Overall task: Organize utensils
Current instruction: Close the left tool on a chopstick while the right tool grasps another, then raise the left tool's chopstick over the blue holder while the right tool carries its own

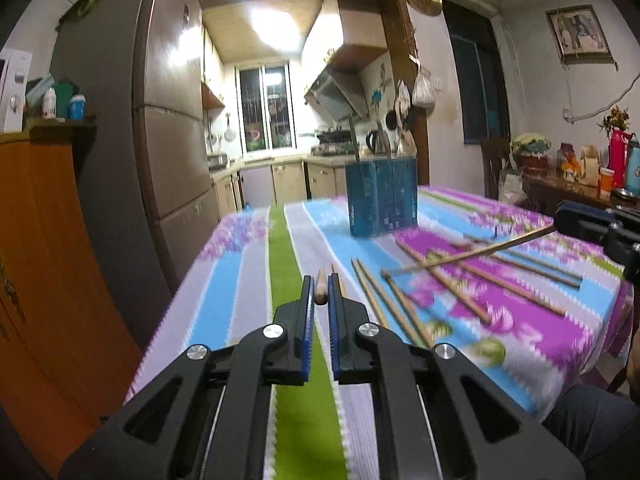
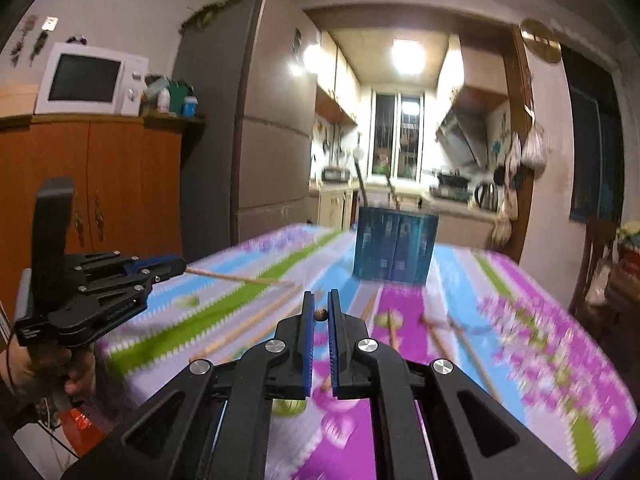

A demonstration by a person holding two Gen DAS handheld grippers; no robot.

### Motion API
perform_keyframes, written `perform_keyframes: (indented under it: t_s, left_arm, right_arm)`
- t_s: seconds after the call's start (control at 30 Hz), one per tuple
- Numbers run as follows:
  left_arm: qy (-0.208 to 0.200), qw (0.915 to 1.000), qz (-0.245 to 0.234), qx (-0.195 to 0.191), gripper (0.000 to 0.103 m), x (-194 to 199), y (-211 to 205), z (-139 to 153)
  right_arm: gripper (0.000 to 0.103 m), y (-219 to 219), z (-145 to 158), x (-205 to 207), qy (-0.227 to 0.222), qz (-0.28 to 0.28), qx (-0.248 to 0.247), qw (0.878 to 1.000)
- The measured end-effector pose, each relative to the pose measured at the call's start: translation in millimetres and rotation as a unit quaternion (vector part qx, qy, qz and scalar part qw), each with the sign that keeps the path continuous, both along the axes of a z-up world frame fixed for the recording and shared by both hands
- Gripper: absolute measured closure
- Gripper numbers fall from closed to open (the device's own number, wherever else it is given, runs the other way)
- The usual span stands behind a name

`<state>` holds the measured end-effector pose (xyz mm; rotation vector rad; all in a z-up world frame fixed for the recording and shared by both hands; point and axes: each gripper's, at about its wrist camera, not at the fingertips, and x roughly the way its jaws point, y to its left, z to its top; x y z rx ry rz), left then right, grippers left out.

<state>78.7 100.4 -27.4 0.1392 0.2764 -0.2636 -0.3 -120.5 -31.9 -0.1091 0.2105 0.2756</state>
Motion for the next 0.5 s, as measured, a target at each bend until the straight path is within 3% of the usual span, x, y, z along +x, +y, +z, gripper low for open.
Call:
perform_keyframes:
  t_s: [0.17, 0.5]
  left_arm:
    - [-0.035, 0.9993, -0.011, -0.001, 0.098, 9, -5, 37]
    - [-0.053, 0.9980, -0.031, -0.014, 0.098, 55, -13, 100]
  right_arm:
    - [0.095, -10, 32, 16, -0.022, 0.017, -0.003, 1.000]
    - [0.095, -26, 86, 93, -0.002, 0.065, 0.023, 0.998]
